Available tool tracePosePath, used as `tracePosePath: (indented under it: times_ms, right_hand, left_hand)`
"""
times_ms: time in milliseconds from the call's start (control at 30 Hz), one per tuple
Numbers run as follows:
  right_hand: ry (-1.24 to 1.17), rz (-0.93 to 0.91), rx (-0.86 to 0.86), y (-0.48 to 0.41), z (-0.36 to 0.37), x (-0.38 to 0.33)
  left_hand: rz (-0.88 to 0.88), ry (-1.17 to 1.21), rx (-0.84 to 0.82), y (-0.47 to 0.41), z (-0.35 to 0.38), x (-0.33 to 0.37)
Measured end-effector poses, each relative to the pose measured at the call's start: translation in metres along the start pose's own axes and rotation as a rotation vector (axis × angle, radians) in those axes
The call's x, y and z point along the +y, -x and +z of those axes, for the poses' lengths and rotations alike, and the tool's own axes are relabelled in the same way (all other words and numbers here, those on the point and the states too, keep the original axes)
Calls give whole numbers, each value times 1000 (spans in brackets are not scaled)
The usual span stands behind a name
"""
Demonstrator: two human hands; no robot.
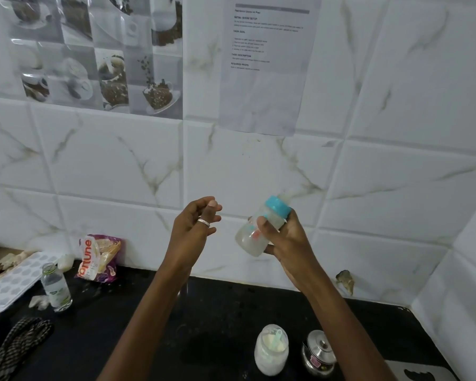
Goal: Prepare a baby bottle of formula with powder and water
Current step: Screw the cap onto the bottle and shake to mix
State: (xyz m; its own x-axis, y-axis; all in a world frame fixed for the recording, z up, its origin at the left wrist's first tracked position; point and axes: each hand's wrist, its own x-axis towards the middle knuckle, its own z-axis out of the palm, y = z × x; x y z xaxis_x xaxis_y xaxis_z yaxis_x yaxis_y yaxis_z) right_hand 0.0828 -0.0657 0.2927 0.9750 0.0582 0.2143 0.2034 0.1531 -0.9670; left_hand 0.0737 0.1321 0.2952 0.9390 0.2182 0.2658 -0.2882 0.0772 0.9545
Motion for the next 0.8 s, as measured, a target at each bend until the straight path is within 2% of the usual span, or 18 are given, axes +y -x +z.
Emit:
tracePosePath:
  times_ms: [33, 133, 200, 267, 300, 333, 433, 500, 567, 600, 633, 733, 800]
  right_hand:
    - [-24, 0, 9, -1, -1, 0]
    - [-350, -53, 162, -6, -1, -6]
    - [-263, -49, 147, -5, 2, -4]
    - [-11, 17, 7, 0, 4, 2]
    - [27, 27, -25, 1, 4, 6]
    - [-9, 20, -7, 1, 3, 7]
    - [-393, -29, 156, -5, -1, 4]
    - [-313, -39, 158, -8, -4, 7]
    - [-79, 14, 41, -6, -5, 9]
    - [-45, 20, 12, -6, -6, 8]
    - [-90, 8, 20, -7, -8, 8]
    - [-429, -57, 103, -12, -14, 4]
    - [-302, -53, 90, -9, -12, 7]
  left_hand:
    - [-2, 2, 2, -1, 1, 0]
    - [-4, 13, -8, -1, 3, -2]
    - [-4, 10, -6, -2, 3, -3]
    - [-3, 9, -1, -4, 4, -4]
    - [-5, 10, 1, -5, 4, -5]
    - [-8, 11, 0, -6, 4, -5]
    - [-8, 8, -4, -6, 4, -6]
    - [-11, 10, 4, -6, 4, -6]
    - [-17, 17, 14, -8, 3, -5]
    - [-21, 20, 16, -9, 3, -5]
    - [-23, 24, 14, -9, 4, -5]
    - [-16, 22, 2, -9, 4, -6]
    - [-12, 16, 1, -9, 4, -7]
